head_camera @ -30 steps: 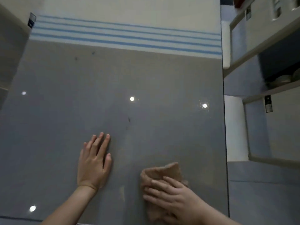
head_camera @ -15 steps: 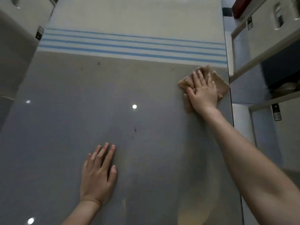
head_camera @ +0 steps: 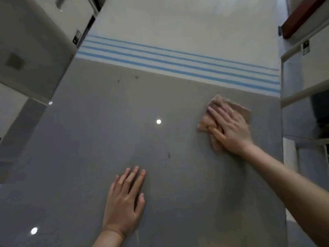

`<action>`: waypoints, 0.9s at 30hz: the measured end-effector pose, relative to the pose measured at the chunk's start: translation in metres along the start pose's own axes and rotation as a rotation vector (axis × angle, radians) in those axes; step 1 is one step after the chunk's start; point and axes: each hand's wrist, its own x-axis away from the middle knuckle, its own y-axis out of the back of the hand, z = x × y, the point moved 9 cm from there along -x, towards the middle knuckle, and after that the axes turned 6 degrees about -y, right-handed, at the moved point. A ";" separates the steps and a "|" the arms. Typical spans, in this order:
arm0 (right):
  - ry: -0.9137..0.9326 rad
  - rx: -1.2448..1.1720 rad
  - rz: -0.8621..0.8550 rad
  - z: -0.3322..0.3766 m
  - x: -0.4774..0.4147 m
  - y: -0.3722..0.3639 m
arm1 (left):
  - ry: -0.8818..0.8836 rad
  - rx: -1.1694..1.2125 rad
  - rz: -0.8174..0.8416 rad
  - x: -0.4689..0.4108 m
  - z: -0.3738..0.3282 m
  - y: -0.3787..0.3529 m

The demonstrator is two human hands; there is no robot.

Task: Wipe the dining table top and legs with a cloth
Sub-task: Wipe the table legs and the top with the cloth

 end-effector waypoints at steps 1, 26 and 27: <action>-0.164 -0.019 -0.045 -0.023 -0.035 0.004 | 0.003 0.012 -0.001 0.000 0.000 0.000; -0.499 0.002 0.006 -0.031 -0.121 -0.006 | 0.027 0.020 0.005 -0.001 -0.001 0.001; -0.572 -0.007 0.029 -0.037 -0.135 -0.007 | 0.022 0.026 0.005 -0.001 -0.002 0.000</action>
